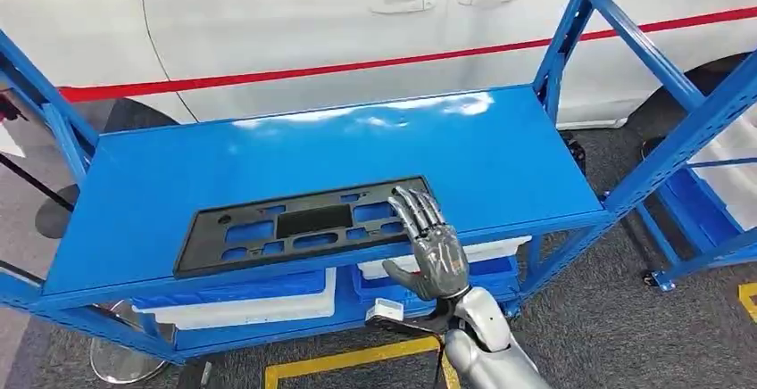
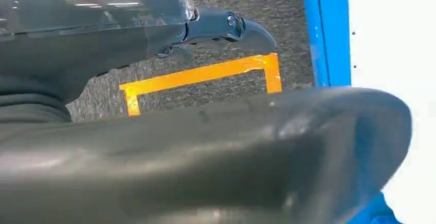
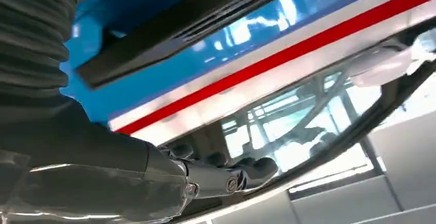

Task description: Take the parts from the cabinet and place them on the table.

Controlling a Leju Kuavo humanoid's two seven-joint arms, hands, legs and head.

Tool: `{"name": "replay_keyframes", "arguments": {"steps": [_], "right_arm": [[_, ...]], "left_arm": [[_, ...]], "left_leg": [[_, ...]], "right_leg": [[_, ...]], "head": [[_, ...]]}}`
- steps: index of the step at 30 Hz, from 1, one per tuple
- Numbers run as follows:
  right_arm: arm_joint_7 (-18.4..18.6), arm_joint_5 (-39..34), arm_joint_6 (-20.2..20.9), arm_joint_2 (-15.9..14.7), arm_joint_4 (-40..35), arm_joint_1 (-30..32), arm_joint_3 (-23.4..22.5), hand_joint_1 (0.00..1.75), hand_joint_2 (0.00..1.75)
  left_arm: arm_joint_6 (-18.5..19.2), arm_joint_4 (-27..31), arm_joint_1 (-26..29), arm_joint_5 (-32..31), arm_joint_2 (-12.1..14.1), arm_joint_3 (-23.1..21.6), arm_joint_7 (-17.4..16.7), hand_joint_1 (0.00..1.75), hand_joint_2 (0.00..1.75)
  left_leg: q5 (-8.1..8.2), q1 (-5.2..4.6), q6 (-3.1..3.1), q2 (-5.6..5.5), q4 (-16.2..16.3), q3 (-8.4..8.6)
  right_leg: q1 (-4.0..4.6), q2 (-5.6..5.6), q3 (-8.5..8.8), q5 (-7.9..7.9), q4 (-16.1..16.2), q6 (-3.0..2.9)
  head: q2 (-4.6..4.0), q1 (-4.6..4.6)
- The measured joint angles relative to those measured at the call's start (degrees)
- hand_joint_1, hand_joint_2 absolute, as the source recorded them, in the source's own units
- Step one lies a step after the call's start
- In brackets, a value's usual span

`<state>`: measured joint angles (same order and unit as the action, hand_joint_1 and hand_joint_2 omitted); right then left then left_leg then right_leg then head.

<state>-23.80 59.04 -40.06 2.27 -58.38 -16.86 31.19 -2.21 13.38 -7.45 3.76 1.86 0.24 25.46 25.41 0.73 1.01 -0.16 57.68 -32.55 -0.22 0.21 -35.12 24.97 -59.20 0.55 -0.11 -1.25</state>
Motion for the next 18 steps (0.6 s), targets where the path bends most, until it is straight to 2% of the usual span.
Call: {"name": "replay_keyframes", "arguments": {"steps": [1, 2, 3, 4, 5, 6, 7, 9, 10, 11, 13, 18], "right_arm": [[0.0, 0.0, 0.0, 0.1, 0.3, -0.3, 0.4, 0.00, 1.75], [0.0, -0.1, 0.0, 0.2, 0.7, -0.8, 1.0, 0.00, 1.75], [0.0, -0.1, 0.0, 0.3, 1.4, -1.3, 1.6, 0.00, 1.75], [0.1, -0.2, 0.0, 0.4, 2.1, -1.6, 2.2, 0.00, 1.75], [0.2, -0.3, 0.0, 0.5, 2.7, -1.8, 2.9, 0.00, 1.75], [0.3, -0.4, 0.0, 0.5, 3.4, -2.1, 3.5, 0.00, 1.75], [0.3, -0.5, 0.0, 0.7, 3.9, -2.4, 4.1, 0.00, 1.75], [0.7, -1.2, 0.0, 1.3, 5.0, -3.8, 5.3, 0.00, 1.75], [1.0, -1.4, 0.0, 1.5, 5.7, -4.8, 5.8, 0.00, 1.75], [1.2, -1.5, 0.0, 1.9, 6.6, -5.8, 6.4, 0.00, 1.75], [1.8, -2.3, 0.0, 2.2, 8.3, -7.2, 7.4, 0.00, 1.75], [1.8, -2.4, 0.0, 2.2, 8.6, -7.3, 7.5, 0.00, 1.75]], "left_arm": [[0.1, 0.0, -0.1, 0.0, 0.0, 0.0, 0.0, 0.00, 0.00], [0.1, 0.0, -0.2, 0.0, 0.0, 0.0, 0.0, 0.00, 0.00], [0.1, 0.0, -0.2, -0.1, 0.0, 0.0, 0.0, 0.00, 0.00], [0.1, 0.0, -0.2, -0.1, -0.1, 0.0, 0.0, 0.00, 0.00], [0.1, 0.0, -0.2, -0.2, -0.1, 0.0, 0.0, 0.00, 0.00], [0.2, 0.0, -0.1, -0.2, -0.2, 0.0, -0.1, 0.00, 0.00], [0.4, 0.0, -0.1, -0.2, -0.2, 0.0, -0.1, 0.00, 0.00], [0.8, 0.0, -0.3, -0.2, -0.3, 0.0, -0.2, 0.00, 0.00], [1.0, 0.0, -0.3, -0.2, -0.4, 0.0, -0.2, 0.00, 0.00], [1.0, 0.0, -0.5, -0.2, -0.4, 0.0, -0.3, 0.00, 0.00], [1.0, 0.0, -0.7, -0.3, -0.4, 0.0, -1.7, 0.00, 0.00], [1.0, 0.0, -0.7, -0.3, -0.5, 0.0, -2.0, 0.00, 0.00]], "left_leg": [[-0.10, -0.08, 0.12, -0.03, -0.2, 0.07], [-0.18, -0.07, 0.33, -0.01, -0.2, -0.01], [-0.22, -0.13, 0.40, -0.01, -0.2, -0.09], [-0.21, -0.18, 0.41, -0.02, -0.2, -0.13], [-0.20, -0.21, 0.42, -0.03, -0.1, -0.20], [-0.19, -0.21, 0.40, -0.07, -0.1, -0.21], [-0.15, -0.21, 0.36, -0.10, -0.1, -0.17], [0.01, -0.21, 0.11, -0.16, 0.0, 0.05], [0.14, -0.22, -0.09, -0.14, 0.1, 0.05], [0.34, -0.69, -0.44, -0.15, 0.4, -0.19], [0.29, -0.61, -1.00, -0.13, 0.2, -0.16], [0.27, -0.58, -1.12, -0.13, 0.1, -0.12]], "right_leg": [[-0.02, -0.08, -0.48, 1.00, -1.2, 0.24], [-0.06, -0.11, -1.90, 3.13, -4.3, 0.42], [-0.19, -0.14, -4.17, 5.59, -9.1, 0.59], [-0.20, -0.15, -6.01, 7.11, -13.0, 0.70], [-0.18, -0.15, -7.62, 7.96, -16.2, 0.74], [-0.19, -0.15, -7.94, 7.29, -16.6, 0.70], [-0.19, -0.16, -6.97, 5.53, -14.4, 0.58], [-0.15, -0.16, -1.92, 0.40, -4.4, 0.08], [-0.10, -0.15, 0.01, -0.46, -0.2, -0.24], [0.25, -0.17, 0.30, -0.04, 0.5, -0.36], [0.25, -0.07, 0.11, -0.08, 0.4, -0.89], [0.34, -0.07, 0.11, -0.07, 0.4, -0.99]], "head": [[0.00, 0.15], [0.00, 0.28], [0.00, 0.28], [0.00, 0.28], [0.00, 0.31], [0.00, 0.28], [0.00, 0.31], [0.00, 0.31], [0.00, 0.31], [0.00, 0.29], [0.00, 0.22], [0.00, 0.24]]}}
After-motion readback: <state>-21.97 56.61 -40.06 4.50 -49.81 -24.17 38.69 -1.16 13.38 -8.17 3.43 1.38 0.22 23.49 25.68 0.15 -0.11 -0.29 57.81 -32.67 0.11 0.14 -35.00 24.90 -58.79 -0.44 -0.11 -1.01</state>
